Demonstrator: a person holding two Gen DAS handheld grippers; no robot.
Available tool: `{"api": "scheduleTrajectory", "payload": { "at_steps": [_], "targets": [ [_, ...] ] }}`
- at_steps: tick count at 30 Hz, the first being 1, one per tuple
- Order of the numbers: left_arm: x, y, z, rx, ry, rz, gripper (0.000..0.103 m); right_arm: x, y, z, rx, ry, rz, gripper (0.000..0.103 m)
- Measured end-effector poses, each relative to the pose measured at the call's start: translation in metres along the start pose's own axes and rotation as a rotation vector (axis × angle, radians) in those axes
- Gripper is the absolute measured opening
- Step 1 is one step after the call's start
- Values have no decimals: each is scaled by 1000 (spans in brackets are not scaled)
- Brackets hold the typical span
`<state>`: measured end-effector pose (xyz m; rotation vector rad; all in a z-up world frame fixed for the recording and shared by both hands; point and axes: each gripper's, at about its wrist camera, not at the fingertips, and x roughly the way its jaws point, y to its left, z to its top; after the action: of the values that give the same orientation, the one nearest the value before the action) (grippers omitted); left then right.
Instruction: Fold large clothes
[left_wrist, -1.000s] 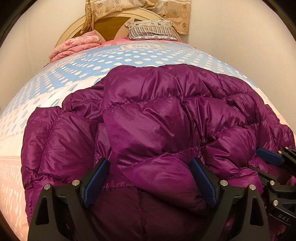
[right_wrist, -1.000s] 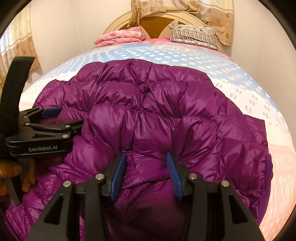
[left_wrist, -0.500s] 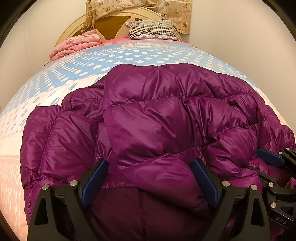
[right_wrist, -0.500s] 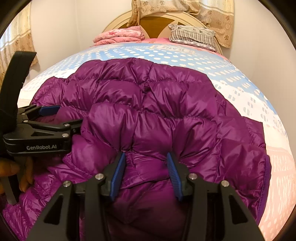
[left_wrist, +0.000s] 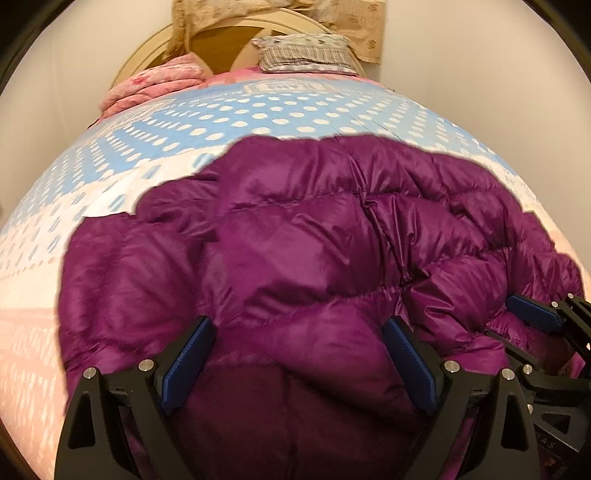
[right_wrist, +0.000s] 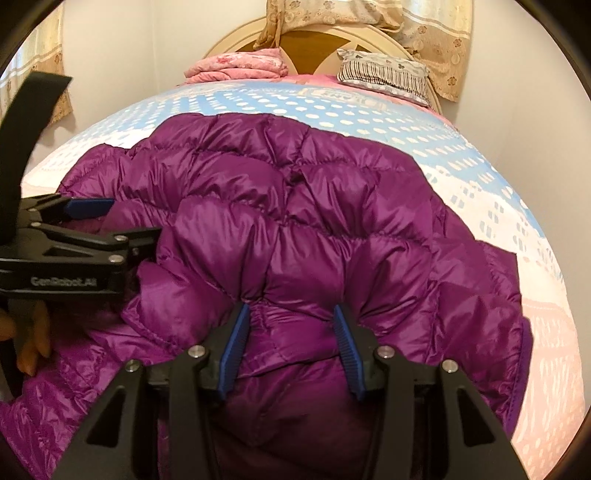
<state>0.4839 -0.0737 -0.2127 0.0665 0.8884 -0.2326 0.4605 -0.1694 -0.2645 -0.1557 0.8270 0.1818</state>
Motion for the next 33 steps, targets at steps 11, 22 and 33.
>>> {"api": "scheduleTrajectory", "payload": {
  "at_steps": [11,22,33],
  "targets": [
    [-135,23,-82,81,-137,-20,93,-85,-29,-63,160,16,17,82],
    [-165,63,-178,-8,-57,17,93,-139,-55,-150,324,50,-33,84],
    [-186,65,-238,-26,-16,-13,93,-170,-41,-209,348,52,-47,87]
  ]
}}
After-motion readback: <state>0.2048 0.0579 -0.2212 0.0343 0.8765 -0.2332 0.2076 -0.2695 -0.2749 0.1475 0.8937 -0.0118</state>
